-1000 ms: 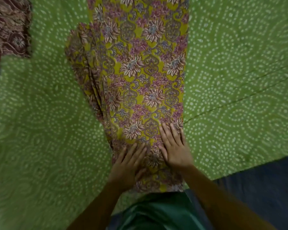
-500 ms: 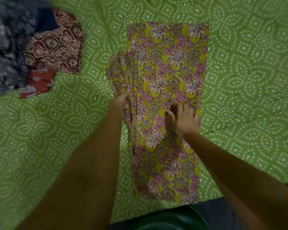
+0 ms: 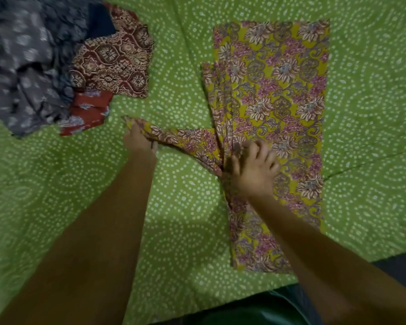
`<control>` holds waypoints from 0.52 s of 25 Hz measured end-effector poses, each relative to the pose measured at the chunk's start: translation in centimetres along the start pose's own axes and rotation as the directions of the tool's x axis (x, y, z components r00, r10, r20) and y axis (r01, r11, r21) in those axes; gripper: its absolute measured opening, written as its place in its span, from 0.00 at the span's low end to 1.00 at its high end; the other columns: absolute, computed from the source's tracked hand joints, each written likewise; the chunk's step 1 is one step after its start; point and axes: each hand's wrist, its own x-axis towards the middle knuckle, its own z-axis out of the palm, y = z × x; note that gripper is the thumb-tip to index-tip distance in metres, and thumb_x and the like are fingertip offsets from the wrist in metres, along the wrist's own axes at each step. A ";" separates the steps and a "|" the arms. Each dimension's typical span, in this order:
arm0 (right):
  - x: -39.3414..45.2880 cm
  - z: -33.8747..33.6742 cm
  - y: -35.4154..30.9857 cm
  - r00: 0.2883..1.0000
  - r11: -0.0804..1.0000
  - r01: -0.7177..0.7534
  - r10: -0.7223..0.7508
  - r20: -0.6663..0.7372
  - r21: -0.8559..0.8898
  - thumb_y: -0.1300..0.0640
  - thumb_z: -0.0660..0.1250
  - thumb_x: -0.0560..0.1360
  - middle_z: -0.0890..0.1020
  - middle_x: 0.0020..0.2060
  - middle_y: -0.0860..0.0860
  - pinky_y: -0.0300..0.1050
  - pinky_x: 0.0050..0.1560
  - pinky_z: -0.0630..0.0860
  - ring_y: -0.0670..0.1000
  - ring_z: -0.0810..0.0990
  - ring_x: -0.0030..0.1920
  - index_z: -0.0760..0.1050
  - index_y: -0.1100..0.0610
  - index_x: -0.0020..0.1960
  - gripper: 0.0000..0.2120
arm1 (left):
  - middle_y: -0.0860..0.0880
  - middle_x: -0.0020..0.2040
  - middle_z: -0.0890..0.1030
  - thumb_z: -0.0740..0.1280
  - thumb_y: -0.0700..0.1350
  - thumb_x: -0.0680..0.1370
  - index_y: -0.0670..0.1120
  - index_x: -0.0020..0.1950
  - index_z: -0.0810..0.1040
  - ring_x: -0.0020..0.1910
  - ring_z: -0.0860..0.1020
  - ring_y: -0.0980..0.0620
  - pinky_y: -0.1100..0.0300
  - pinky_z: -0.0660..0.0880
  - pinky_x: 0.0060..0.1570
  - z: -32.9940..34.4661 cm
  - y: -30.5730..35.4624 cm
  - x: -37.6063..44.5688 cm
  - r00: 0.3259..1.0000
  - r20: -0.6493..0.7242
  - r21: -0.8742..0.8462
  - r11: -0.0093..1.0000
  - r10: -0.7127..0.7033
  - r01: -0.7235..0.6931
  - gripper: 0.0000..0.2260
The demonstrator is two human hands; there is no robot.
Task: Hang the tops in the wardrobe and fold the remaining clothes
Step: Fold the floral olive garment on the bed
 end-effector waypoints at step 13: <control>0.6 5.3 -8.4 0.896 0.807 0.432 -0.331 0.297 -0.402 0.60 0.60 0.77 0.59 0.70 0.58 0.53 0.59 0.71 0.60 0.66 0.65 0.47 0.53 0.76 0.33 | 0.54 0.29 0.68 0.70 0.54 0.75 0.49 0.31 0.65 0.29 0.66 0.57 0.64 0.59 0.26 -1.8 0.4 0.1 0.955 0.210 0.655 0.695 0.210 -0.297 0.19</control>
